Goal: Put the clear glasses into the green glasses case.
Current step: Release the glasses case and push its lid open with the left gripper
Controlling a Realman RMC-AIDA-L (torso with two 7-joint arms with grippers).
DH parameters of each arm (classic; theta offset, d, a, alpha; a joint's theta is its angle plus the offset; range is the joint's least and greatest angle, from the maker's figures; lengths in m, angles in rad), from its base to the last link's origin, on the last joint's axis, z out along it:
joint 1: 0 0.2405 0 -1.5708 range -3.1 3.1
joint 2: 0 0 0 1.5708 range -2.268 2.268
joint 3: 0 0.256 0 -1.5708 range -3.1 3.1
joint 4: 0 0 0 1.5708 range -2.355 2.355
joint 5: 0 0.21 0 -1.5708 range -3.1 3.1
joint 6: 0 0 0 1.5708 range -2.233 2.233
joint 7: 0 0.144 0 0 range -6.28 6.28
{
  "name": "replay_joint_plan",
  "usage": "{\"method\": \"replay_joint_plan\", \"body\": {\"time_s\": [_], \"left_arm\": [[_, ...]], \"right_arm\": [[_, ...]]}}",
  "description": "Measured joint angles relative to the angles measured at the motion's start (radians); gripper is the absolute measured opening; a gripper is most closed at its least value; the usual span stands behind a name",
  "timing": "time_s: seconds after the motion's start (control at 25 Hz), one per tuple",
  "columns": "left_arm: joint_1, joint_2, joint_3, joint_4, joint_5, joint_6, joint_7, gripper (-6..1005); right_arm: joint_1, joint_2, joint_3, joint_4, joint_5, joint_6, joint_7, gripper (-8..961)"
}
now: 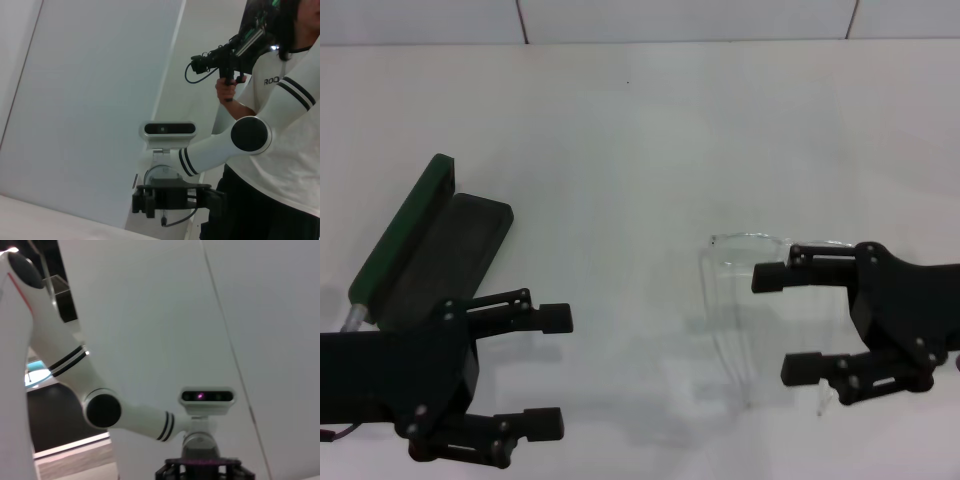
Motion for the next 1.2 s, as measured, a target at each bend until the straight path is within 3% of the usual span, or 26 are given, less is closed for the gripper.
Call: {"method": "replay_joint_plan", "body": {"time_s": [0.6, 0.8, 0.88, 0.96, 1.16, 1.2], "left_arm": [[0.004, -0.008, -0.034, 0.002, -0.001, -0.001, -0.001, 851], [0.000, -0.039, -0.222, 0.021, -0.003, -0.017, 0.007, 844], [-0.015, -0.059, -0.338, 0.089, -0.001, -0.051, -0.062, 841], [-0.028, -0.080, -0.398, 0.212, 0.021, -0.115, -0.185, 837], [-0.040, -0.129, -0.404, 0.689, 0.212, -0.370, -0.554, 830], [-0.040, -0.129, -0.404, 0.689, 0.212, -0.370, -0.554, 828]], "right_arm": [[-0.015, -0.004, 0.007, 0.024, 0.065, 0.013, -0.024, 793], [-0.056, -0.006, 0.006, 0.023, 0.139, 0.055, -0.055, 791], [-0.086, -0.009, 0.007, 0.021, 0.193, 0.098, -0.076, 791], [-0.121, -0.011, 0.007, 0.016, 0.253, 0.138, -0.088, 790], [-0.210, -0.017, 0.007, 0.018, 0.390, 0.162, -0.141, 789], [-0.220, -0.018, 0.008, 0.020, 0.404, 0.162, -0.147, 789]]}}
